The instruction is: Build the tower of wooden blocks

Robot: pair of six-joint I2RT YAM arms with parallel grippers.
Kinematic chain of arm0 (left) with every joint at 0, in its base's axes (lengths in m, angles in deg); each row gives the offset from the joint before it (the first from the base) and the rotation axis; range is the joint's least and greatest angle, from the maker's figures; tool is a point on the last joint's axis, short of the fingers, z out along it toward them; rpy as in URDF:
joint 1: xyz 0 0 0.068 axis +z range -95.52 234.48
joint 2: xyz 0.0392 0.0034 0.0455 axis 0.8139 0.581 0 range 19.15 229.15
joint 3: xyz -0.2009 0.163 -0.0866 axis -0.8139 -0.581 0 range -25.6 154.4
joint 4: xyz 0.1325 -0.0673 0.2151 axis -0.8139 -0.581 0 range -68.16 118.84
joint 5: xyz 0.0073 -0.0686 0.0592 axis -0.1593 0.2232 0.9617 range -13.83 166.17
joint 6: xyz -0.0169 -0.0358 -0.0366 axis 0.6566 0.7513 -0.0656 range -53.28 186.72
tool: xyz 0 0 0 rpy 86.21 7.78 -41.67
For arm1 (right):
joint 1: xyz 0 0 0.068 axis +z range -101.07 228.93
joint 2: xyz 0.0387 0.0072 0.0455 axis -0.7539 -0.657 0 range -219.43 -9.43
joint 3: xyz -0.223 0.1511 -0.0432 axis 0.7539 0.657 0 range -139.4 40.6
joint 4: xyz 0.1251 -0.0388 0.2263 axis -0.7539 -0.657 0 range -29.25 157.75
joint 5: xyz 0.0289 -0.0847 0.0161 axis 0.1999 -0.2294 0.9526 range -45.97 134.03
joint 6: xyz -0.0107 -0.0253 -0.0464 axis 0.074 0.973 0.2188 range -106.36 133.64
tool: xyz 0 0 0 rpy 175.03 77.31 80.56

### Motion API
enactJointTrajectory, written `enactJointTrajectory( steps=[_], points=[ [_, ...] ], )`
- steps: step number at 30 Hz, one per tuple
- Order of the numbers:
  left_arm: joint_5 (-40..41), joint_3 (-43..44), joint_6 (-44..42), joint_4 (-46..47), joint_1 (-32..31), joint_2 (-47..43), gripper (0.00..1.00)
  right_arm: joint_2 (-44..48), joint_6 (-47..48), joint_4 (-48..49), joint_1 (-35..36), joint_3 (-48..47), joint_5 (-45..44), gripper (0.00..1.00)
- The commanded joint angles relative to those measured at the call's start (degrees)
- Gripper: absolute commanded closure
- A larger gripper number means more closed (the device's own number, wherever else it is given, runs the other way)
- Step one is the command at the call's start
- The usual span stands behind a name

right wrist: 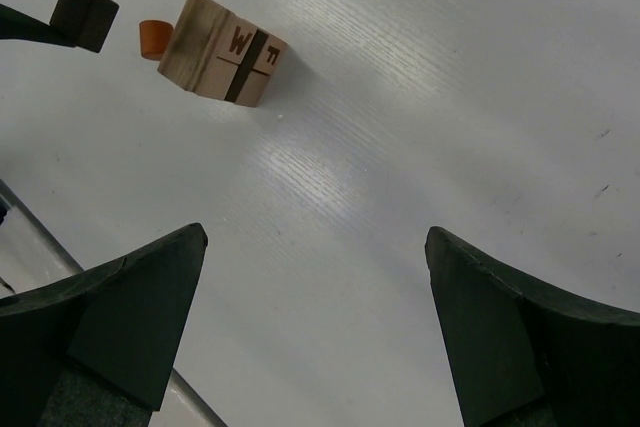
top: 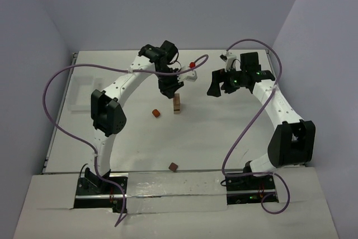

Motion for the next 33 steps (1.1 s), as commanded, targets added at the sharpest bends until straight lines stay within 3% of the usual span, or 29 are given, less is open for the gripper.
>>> enactJointTrajectory(
  steps=[1,33],
  points=[
    [-1.5,3.4,-1.2,-1.3,-0.7,0.8,0.83,-0.9,0.8,-1.1,-0.6,-3.4,1.2,0.02],
    [0.7,8.3,-1.1,-0.9,-2.9,7.6,0.74,-2.8,5.7,-9.0,-5.1,-11.5,-2.3,0.00]
  ],
)
